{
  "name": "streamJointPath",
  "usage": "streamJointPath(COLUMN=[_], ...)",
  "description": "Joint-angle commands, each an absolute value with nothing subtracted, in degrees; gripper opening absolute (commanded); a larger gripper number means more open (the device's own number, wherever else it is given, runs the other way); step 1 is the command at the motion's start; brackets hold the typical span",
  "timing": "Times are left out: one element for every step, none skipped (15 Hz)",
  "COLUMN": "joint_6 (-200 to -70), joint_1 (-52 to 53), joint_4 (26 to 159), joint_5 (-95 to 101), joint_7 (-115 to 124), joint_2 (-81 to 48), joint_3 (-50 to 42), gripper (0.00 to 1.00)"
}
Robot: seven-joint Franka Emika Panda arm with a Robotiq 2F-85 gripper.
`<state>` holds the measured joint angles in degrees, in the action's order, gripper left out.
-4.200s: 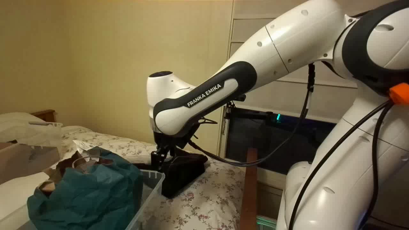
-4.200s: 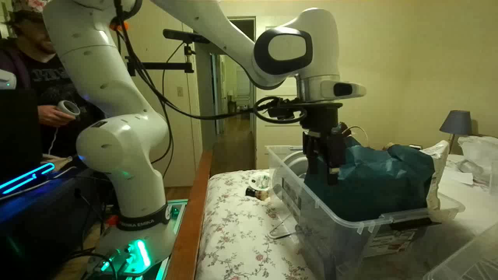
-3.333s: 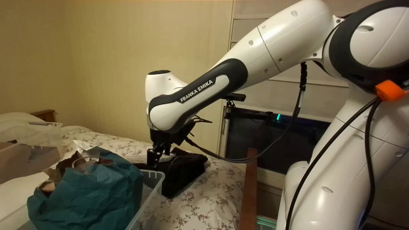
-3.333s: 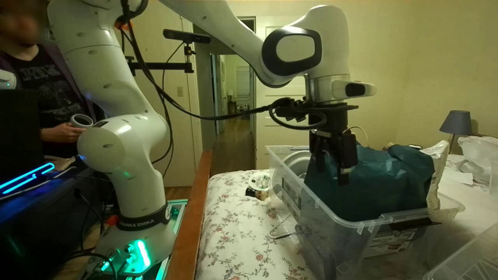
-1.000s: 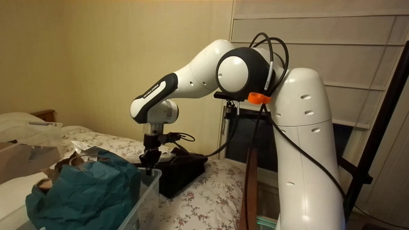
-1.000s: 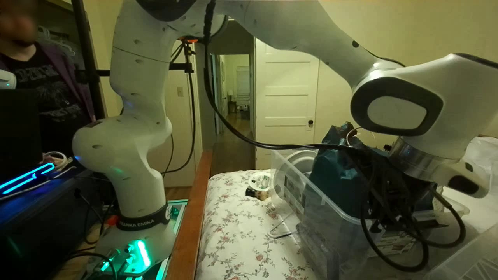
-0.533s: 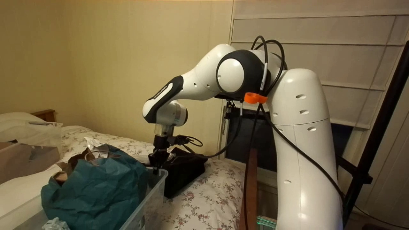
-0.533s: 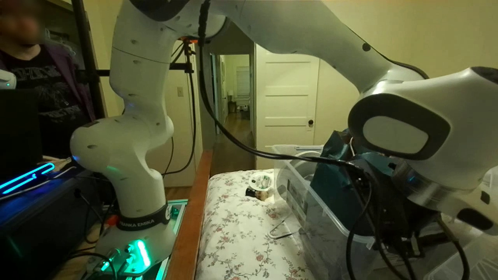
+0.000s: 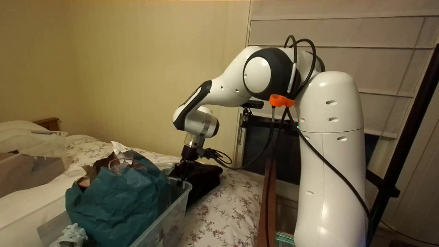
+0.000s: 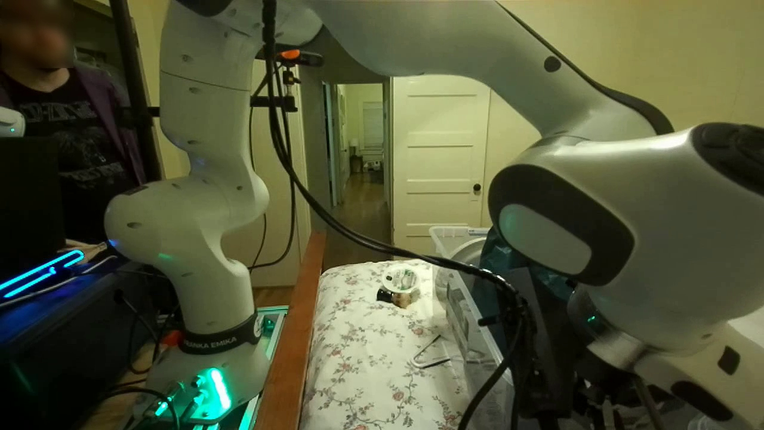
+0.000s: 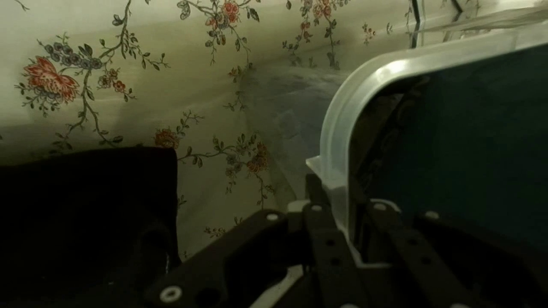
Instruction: Move the storage box slightly and place the lid on top of it
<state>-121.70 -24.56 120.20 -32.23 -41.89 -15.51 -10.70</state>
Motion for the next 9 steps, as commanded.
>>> streamJointPath(joint_6=[-126.77,-127.75,-128.69,-129.48,-130.12,-131.18,-132.64,-134.25,-136.41], joint_1=[-25.53,-24.75,-23.82,-23.15,-22.34,-21.6,-21.08,-20.58,-20.12], joint_4=[123.33,124.09,124.92,125.53,126.19,126.74,127.04,127.23,127.52], joint_5=[-35.2,-35.74,-36.06,-36.44,-36.86,-36.72,-36.32,-35.82,-35.45], joint_7=[-40.95,-40.08,-38.98,-38.3,-36.2,-33.81,-31.4,-28.65,-26.66], joint_2=[-12.6,-11.76,-10.35,-9.11,-7.2,-5.36,-3.62,-1.75,0.03], joint_3=[-13.21,-12.97,-12.66,-12.45,-12.27,-12.25,-12.34,-12.51,-12.63], gripper=[0.16,0.4,0.41,0.41,0.46,0.54,0.61,0.69,0.76])
